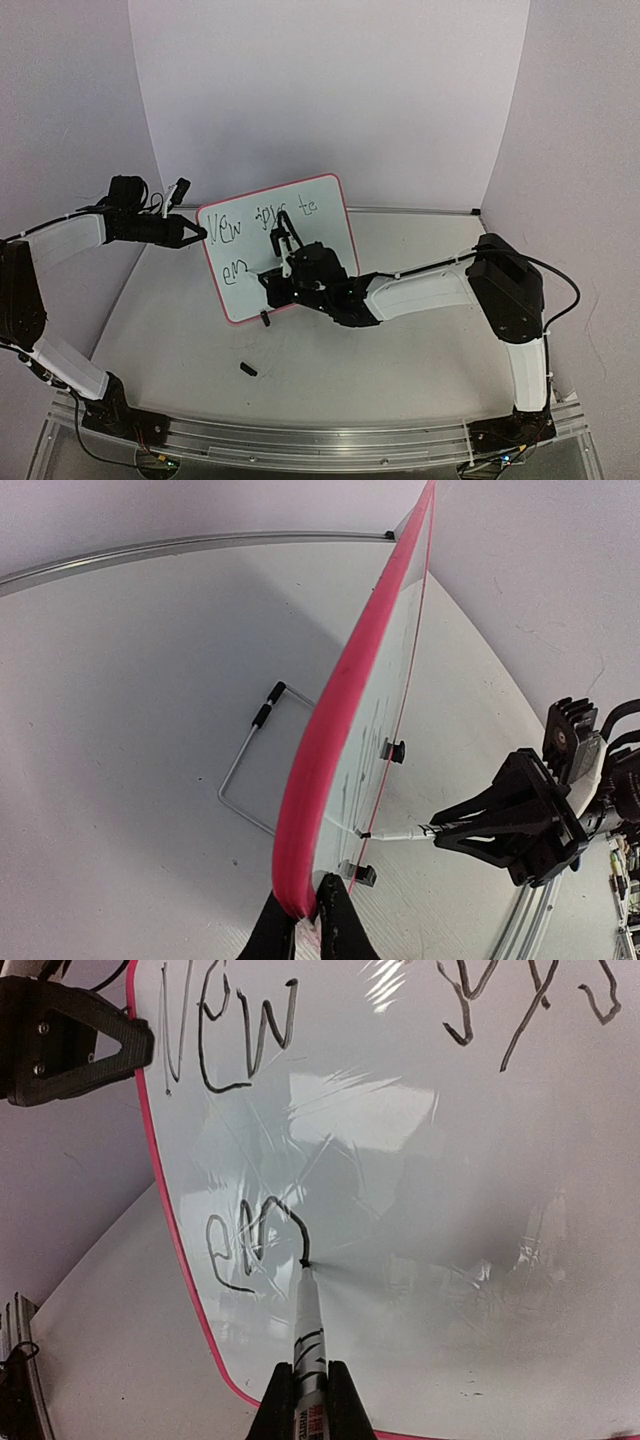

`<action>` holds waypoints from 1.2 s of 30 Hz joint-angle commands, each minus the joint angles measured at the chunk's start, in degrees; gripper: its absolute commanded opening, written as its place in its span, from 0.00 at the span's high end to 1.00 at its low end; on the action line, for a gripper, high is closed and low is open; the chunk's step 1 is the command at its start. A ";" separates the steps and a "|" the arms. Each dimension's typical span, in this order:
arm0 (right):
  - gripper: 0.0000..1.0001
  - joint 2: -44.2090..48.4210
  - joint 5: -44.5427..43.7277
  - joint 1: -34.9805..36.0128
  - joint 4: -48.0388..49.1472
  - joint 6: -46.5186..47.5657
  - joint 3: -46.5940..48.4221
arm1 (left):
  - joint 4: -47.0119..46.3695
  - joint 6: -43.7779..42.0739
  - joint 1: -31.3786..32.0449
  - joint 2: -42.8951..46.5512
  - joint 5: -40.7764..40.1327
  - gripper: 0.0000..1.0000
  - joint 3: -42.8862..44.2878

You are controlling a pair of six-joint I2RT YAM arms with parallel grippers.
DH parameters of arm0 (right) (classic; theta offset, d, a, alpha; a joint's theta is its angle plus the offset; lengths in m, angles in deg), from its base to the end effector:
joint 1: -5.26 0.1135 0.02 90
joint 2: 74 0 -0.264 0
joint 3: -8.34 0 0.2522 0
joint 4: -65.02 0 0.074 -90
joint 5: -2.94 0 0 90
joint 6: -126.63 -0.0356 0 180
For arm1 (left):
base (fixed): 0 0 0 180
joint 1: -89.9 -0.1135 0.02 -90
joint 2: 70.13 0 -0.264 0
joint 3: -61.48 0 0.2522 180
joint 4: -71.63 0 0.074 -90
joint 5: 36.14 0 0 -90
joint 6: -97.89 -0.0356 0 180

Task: Write a sentence on the whiteboard
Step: Write on the whiteboard with the whiteboard marker without the cap.

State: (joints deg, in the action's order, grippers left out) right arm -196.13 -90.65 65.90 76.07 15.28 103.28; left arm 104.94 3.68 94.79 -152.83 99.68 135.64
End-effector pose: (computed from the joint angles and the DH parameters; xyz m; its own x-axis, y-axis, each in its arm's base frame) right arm 0.2422 0.4259 0.1914 -0.4329 -0.0284 -0.9010 -0.7331 0.5928 0.3335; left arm 0.3062 -0.0518 0.2720 -0.6195 0.1044 -0.7780 0.6389 0.6429 -0.4225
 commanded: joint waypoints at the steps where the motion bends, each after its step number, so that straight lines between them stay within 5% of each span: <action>1: 1.00 2.15 0.18 -1.09 -2.61 0.04 -1.35 | 2.92 -1.07 0.72 -1.28 -5.22 1.00 0.86; 14: 1.00 14.57 7.09 -1.37 -3.53 3.61 -5.58 | 2.95 -1.07 0.84 -0.64 -5.13 1.00 0.78; 36: 1.00 3.44 3.68 -3.38 -4.93 5.44 4.94 | 3.27 -1.18 1.49 -1.39 -5.36 1.00 0.99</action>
State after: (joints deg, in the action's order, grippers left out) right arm -190.91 -85.60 63.04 70.73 19.93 104.34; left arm 104.92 3.62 95.69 -152.83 99.61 135.89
